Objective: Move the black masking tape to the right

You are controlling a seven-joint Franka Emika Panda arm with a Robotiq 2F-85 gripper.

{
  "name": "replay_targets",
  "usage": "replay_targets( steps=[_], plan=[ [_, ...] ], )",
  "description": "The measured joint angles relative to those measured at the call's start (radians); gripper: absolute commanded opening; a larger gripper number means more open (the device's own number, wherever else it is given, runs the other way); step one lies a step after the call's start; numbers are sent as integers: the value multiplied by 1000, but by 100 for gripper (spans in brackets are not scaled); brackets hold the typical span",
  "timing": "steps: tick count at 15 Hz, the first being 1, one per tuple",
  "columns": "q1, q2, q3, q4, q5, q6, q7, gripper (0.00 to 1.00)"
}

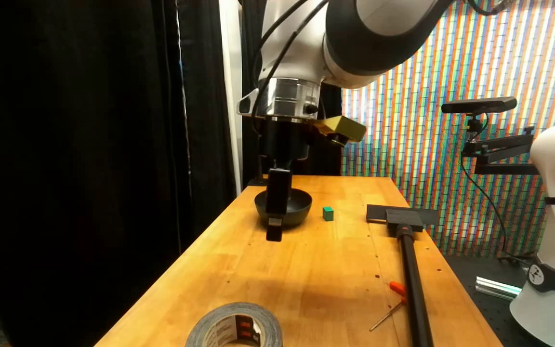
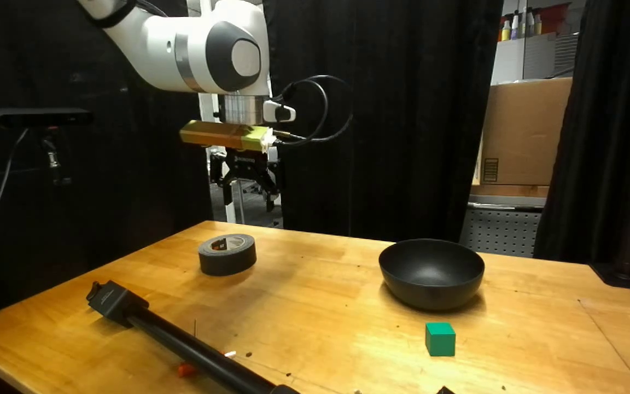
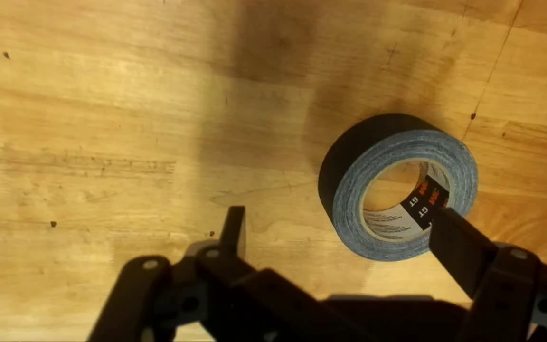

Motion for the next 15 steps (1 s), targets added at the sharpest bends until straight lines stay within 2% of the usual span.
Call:
replay_targets(
  steps=[8,15],
  plan=[
    [6,183,13,151,-29,5,30,100],
    [69,264,28,176,-125,57,167,100]
  ],
)
